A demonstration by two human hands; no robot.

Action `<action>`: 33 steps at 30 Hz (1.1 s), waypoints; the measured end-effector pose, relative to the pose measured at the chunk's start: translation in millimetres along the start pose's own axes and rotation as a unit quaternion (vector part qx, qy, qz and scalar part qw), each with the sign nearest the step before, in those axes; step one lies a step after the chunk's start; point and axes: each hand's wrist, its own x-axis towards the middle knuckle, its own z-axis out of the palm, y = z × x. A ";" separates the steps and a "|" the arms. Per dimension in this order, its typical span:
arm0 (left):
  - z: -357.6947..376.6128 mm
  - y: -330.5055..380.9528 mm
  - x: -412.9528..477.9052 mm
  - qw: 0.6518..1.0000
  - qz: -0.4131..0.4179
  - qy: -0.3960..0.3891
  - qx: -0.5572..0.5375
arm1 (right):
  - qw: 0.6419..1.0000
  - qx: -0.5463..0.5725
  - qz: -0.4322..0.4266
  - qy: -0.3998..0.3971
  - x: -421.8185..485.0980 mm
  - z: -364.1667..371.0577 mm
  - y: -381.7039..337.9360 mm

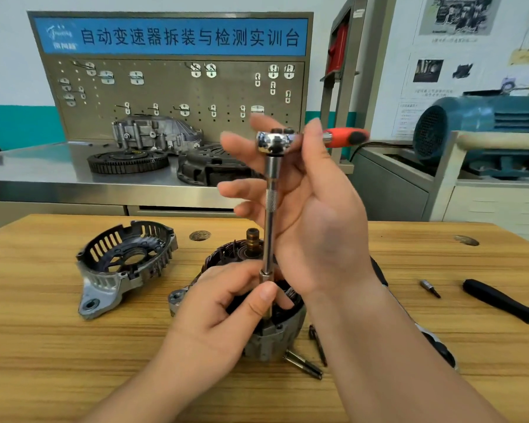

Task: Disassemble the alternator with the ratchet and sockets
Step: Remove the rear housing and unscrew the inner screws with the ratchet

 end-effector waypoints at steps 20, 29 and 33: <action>-0.2 0.0 0.8 1.000 -0.014 0.009 -0.019 | 0.994 -0.087 -0.061 0.002 1.8 0.1 -0.3; 1.6 -2.1 0.1 0.999 -0.006 0.020 -0.024 | 0.999 -0.031 -0.012 -0.006 2.5 -3.5 1.9; 1.3 -3.2 -0.6 1.000 0.000 0.008 -0.016 | 0.997 -0.071 -0.038 0.013 2.4 -2.3 2.6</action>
